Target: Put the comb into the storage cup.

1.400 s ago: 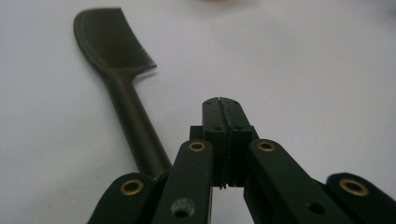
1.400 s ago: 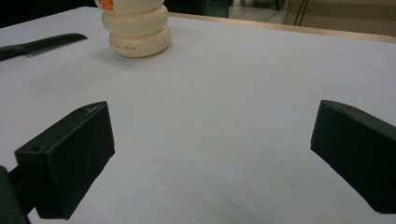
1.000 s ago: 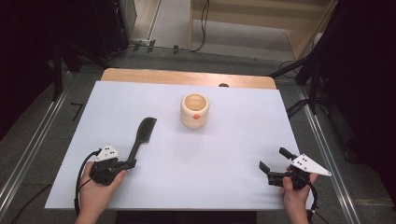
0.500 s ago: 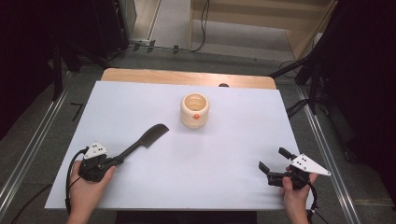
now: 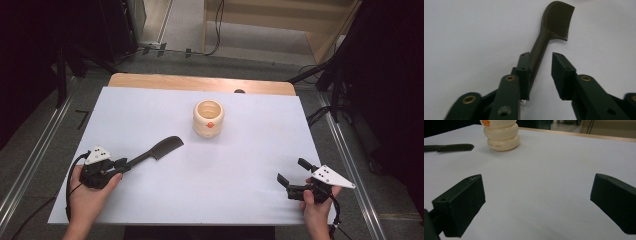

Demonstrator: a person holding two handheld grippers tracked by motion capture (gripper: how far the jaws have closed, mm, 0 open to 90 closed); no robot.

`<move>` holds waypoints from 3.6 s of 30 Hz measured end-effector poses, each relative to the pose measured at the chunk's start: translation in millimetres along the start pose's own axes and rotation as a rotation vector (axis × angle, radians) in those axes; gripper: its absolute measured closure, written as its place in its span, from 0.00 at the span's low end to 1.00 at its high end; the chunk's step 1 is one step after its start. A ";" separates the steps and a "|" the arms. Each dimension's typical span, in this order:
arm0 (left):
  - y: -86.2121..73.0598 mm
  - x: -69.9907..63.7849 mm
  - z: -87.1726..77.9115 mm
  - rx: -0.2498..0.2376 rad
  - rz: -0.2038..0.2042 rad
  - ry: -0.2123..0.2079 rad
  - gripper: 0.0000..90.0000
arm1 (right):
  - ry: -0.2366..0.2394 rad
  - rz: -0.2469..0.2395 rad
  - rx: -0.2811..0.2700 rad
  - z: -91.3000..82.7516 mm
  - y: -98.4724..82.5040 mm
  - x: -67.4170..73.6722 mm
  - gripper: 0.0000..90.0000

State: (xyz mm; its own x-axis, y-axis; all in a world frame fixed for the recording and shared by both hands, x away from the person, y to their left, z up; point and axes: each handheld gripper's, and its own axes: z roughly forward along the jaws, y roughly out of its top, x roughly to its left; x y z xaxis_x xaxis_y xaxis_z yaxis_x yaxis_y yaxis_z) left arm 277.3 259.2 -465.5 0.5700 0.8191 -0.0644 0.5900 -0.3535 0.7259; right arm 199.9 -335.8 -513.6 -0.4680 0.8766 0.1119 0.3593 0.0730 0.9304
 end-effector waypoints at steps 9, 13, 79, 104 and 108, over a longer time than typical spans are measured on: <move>25.4 7.8 17.8 0.116 0.042 -0.010 0.55 | 0.003 -0.010 0.003 0.4 -0.1 0.9 0.00; 36.5 -0.2 28.5 0.194 0.106 -0.016 0.55 | 0.007 -0.012 0.005 0.2 -0.1 0.6 0.00; 21.8 -35.0 14.1 -0.243 0.056 -0.068 0.81 | 0.035 -0.081 0.007 20.4 38.3 46.8 0.00; 27.2 -82.6 27.1 -0.320 0.112 -0.056 0.81 | 0.196 -0.051 -0.044 68.4 92.6 108.3 0.00; 27.4 -89.2 26.4 -0.344 0.126 -0.049 0.81 | 0.216 -0.025 -0.046 74.5 99.4 112.4 0.00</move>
State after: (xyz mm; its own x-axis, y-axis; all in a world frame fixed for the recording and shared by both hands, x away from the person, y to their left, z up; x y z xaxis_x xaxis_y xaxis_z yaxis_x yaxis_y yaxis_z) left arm 257.7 164.5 -458.0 0.6573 0.7535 0.0135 0.2914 -0.2707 0.9175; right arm 243.2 -194.5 -434.6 -0.6401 0.7522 0.1562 0.3107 0.0675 0.9481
